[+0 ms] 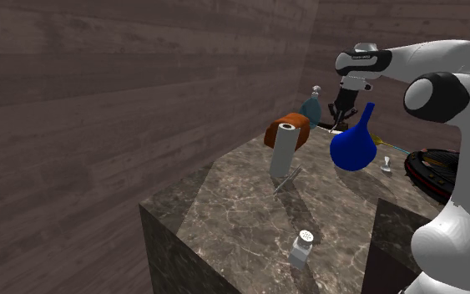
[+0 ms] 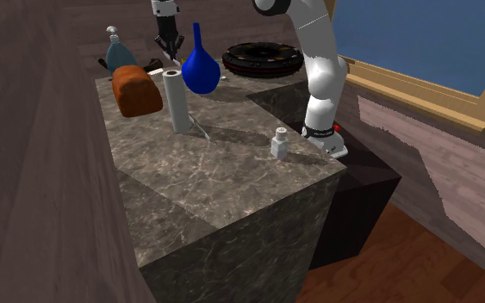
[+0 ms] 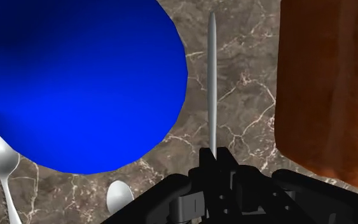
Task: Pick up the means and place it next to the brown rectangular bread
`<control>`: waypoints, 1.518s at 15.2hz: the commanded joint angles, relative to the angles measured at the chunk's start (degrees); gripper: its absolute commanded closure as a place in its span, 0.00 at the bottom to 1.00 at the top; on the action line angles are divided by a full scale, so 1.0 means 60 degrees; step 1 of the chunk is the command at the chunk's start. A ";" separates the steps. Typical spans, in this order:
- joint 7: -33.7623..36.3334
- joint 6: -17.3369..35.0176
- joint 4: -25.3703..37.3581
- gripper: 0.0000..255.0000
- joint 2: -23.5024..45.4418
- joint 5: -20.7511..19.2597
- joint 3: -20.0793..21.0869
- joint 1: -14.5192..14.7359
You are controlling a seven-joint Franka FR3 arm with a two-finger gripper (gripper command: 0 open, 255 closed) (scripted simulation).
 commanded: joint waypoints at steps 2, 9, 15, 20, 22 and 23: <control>-0.0003 0.0414 -0.0436 1.00 -0.0029 0.0002 0.0000 -0.0002; -0.0021 0.1298 -0.1294 1.00 -0.0003 0.0003 -0.0004 -0.0011; -0.0035 0.2003 -0.1881 1.00 0.0115 0.0000 -0.0008 -0.0014; -0.0043 0.2560 -0.2281 1.00 0.0273 -0.0006 -0.0010 -0.0017; -0.0045 0.2697 -0.2373 1.00 0.0318 -0.0008 -0.0009 -0.0017; -0.0045 0.2696 -0.2369 1.00 0.0321 -0.0009 -0.0009 -0.0018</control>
